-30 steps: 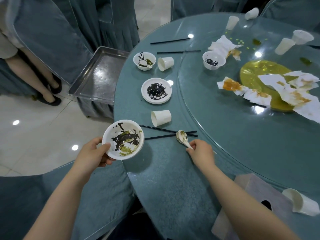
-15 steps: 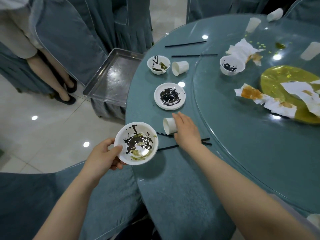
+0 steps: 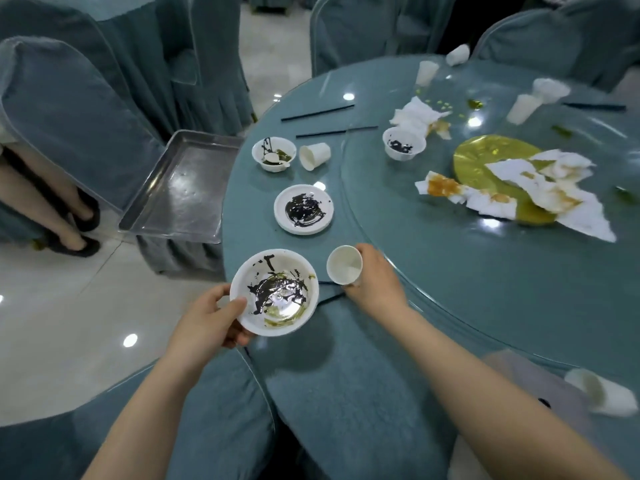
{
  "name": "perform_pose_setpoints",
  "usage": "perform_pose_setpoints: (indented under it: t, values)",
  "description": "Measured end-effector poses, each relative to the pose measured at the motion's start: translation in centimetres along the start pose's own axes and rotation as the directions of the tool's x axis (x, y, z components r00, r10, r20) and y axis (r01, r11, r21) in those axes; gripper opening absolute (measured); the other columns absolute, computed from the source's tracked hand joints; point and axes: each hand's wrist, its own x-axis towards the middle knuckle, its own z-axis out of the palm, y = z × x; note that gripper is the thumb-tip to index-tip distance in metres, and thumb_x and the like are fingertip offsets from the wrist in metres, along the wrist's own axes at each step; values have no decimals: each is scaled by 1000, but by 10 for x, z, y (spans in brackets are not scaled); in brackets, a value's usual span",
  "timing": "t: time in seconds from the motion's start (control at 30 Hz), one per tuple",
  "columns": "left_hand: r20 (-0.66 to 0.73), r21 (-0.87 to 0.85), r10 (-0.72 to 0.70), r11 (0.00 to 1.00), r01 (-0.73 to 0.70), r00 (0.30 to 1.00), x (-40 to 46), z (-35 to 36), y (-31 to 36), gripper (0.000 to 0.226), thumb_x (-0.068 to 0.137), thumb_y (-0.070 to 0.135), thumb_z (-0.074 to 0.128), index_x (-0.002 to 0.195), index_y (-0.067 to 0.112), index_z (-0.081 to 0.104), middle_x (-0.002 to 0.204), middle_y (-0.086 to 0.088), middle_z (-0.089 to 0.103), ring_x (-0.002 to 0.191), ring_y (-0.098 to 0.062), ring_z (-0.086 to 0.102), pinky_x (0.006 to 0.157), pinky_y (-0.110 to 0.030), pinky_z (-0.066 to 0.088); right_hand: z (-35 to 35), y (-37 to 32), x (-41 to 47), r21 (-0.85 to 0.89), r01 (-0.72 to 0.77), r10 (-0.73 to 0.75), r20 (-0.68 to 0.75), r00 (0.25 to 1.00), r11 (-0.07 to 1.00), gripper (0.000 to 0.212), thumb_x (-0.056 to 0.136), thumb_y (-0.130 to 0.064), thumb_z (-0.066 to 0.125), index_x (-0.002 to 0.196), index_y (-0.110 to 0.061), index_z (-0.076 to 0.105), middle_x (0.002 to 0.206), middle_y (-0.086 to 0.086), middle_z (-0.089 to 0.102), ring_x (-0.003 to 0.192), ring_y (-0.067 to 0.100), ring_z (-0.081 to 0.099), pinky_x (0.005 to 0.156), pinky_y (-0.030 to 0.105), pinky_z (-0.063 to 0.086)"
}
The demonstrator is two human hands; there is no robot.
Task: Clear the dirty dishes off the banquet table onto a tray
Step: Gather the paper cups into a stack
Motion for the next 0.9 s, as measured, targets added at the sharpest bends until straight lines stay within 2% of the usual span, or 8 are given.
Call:
perform_pose_setpoints:
  t: [0.1,0.27,0.37,0.47,0.57,0.7,0.77,0.9]
  values:
    - [105,6,31,999,-31,994,4,23,8,12,94,13,51,99,22,58,54,-10,66,38,-14,54,43,-24,41,-39,23,-35,49,-107,111,-86,990,993,56,73,-31,71,120,-29,40,114,-5,58,101,24,56,70,30,39]
    - [270,54,64,995,-82,961,9,61,19,9,94,16,53,98,24,57,56,-10,67,40,-15,56,40,-20,41,-100,68,-104,129,-241,269,-278,922,962,58,76,-27,73,124,-27,40,116,-3,60,101,27,58,71,30,40]
    - [364,82,81,990,-119,928,8,83,22,13,95,17,51,105,21,58,58,-9,67,42,-15,56,41,-23,40,-121,95,-144,206,-338,393,-368,843,918,60,74,-26,74,124,-29,42,108,-10,60,95,21,55,72,27,35]
    - [441,93,94,984,-150,892,1,105,26,14,94,17,52,106,18,58,59,-11,67,43,-17,55,46,-25,40,-131,123,-183,356,-412,540,-437,720,839,58,74,-27,72,123,-32,42,100,-17,58,93,17,54,74,27,38]
    - [493,101,102,980,-173,864,-11,123,29,11,94,16,52,102,19,59,59,-12,67,43,-17,55,48,-26,40,-138,148,-215,485,-443,651,-460,604,754,54,69,-32,74,113,-39,43,97,-22,55,96,14,54,73,26,40]
    - [507,102,107,978,-182,855,-21,143,35,10,95,14,52,98,20,59,57,-11,67,41,-16,54,51,-28,40,-143,182,-238,571,-503,759,-433,487,649,55,64,-41,79,107,-33,46,101,-13,59,90,15,56,72,30,42]
    - [505,110,107,976,-187,856,-22,153,36,10,95,13,51,99,18,59,58,-12,66,41,-16,54,50,-28,40,-143,201,-242,595,-507,778,-413,473,624,51,67,-39,79,108,-30,49,104,-9,61,90,14,57,68,27,41]
    - [480,117,87,980,-162,873,-25,173,35,11,95,14,50,101,17,59,57,-12,66,42,-16,54,49,-28,40,-148,235,-240,651,-487,797,-339,500,582,53,72,-37,78,116,-23,53,106,-8,61,97,16,58,78,30,44]
